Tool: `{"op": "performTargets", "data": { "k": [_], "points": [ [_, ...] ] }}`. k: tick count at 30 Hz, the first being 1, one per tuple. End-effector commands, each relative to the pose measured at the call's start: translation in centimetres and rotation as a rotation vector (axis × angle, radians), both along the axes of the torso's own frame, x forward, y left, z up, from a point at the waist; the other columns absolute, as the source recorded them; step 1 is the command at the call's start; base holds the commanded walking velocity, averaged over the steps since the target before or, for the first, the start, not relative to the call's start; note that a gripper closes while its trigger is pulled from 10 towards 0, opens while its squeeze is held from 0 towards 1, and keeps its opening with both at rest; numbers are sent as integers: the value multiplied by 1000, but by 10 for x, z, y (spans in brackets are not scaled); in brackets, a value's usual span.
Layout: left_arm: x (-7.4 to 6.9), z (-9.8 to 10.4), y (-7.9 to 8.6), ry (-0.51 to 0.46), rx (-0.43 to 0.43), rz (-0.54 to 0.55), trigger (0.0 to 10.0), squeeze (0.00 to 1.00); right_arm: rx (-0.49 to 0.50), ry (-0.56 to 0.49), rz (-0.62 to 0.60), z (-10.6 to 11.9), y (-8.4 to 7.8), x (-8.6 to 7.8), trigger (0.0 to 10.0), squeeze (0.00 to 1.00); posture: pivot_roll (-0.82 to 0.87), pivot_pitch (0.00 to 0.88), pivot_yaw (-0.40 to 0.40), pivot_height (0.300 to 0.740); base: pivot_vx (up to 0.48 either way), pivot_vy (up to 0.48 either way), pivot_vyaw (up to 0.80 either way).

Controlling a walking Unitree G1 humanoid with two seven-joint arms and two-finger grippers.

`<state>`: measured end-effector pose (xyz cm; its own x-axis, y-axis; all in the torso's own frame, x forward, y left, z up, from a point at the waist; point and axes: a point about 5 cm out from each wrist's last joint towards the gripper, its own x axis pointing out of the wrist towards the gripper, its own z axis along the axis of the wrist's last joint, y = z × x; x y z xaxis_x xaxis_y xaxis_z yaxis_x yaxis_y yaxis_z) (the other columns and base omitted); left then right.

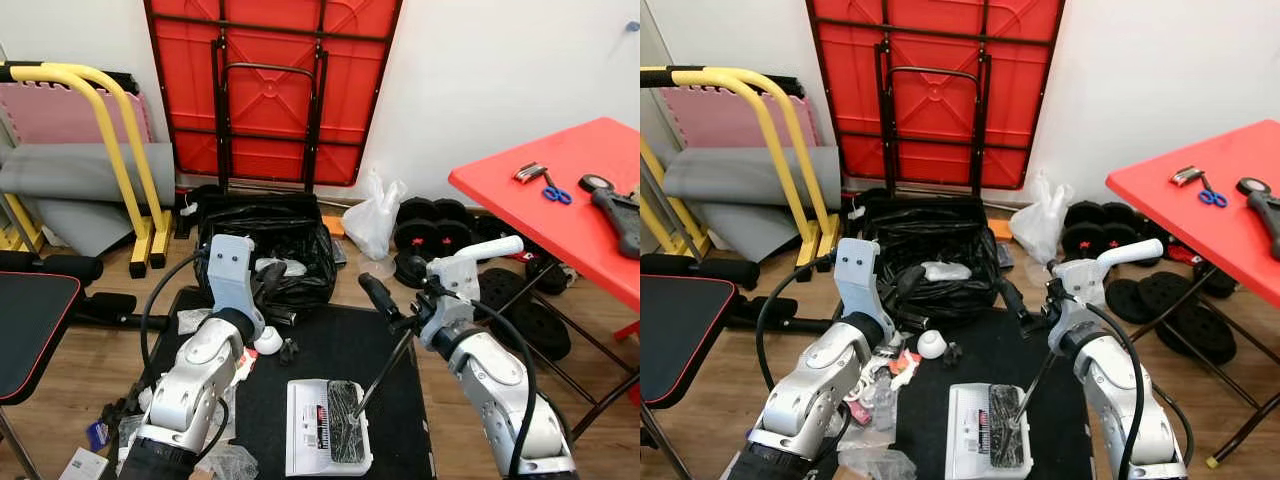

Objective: Sweep floor

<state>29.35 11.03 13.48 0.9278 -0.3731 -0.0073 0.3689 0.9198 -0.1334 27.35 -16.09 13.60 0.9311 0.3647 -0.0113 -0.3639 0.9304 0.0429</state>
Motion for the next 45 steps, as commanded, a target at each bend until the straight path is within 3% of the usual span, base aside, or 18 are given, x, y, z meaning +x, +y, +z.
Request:
{"op": "performTargets", "data": {
  "k": [1,39,45],
  "points": [
    [-3,0,-8,-4,-2,-112,10000,0,-5,8,-11,-2,-3,-1,10000,0,-149,41,-135,740,0,0,0],
    [-2,1,-7,-3,18,-108,10000,0,11,-18,0,3,-2,-2,10000,0,-144,52,-134,740,0,0,0],
    [-2,2,-7,-7,21,-101,10000,0,-65,-39,33,3,0,-3,10000,0,-142,52,-136,740,0,0,508]
  ]
}}
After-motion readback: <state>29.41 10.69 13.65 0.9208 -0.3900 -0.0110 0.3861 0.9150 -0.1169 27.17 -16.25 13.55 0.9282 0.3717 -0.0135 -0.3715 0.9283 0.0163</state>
